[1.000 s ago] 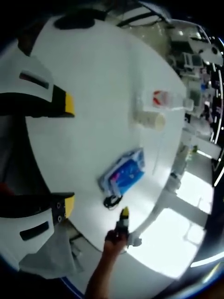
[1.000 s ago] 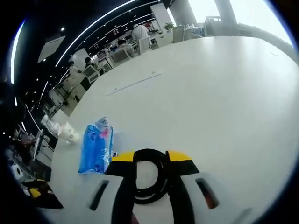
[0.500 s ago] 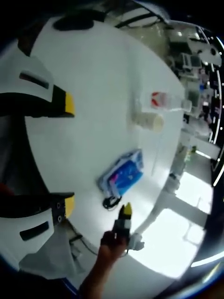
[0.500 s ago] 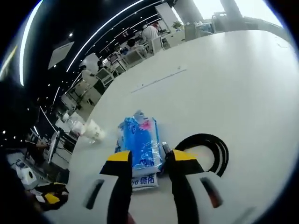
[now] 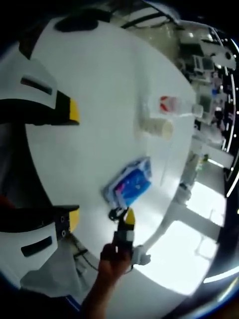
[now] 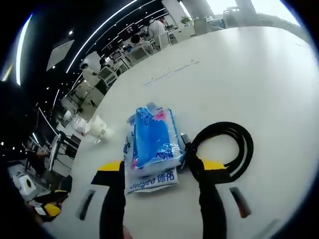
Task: Arrange the tabletop items into an orderly group along one side of the table until the central work area is clear of visible clutter.
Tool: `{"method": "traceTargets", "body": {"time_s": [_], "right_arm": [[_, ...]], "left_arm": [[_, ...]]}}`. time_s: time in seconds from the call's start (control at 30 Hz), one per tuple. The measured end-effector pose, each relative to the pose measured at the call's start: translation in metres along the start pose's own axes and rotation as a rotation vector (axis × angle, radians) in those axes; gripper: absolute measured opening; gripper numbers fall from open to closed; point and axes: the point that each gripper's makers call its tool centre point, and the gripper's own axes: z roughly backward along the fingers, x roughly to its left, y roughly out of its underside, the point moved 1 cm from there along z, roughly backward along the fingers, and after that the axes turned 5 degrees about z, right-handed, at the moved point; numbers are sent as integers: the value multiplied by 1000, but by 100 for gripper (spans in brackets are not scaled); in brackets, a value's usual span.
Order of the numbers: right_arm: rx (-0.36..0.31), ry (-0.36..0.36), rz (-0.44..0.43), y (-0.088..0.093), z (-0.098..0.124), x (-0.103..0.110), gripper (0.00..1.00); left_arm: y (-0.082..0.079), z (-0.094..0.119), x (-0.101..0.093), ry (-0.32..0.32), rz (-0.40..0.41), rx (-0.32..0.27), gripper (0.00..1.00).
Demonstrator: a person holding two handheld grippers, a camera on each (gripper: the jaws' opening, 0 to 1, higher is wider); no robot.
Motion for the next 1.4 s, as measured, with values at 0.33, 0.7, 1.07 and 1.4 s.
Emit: {"method": "traceTargets", "body": {"time_s": [0.33,0.7,1.07,1.4], "right_arm": [[41,30,-17,12,-12,24,57],[125,142,-93,39,-20,26,45],[87,174,-124,23,-7,22,30],[17,144,-217,14,-15,18,6]], "left_arm": [[1,1,0,-5,-4,-3,61],[-1,2,3,-9,14,-12,61],[0,0,2,-2,13,-3,61],[0,0,2,-2,15,-2,61]]}}
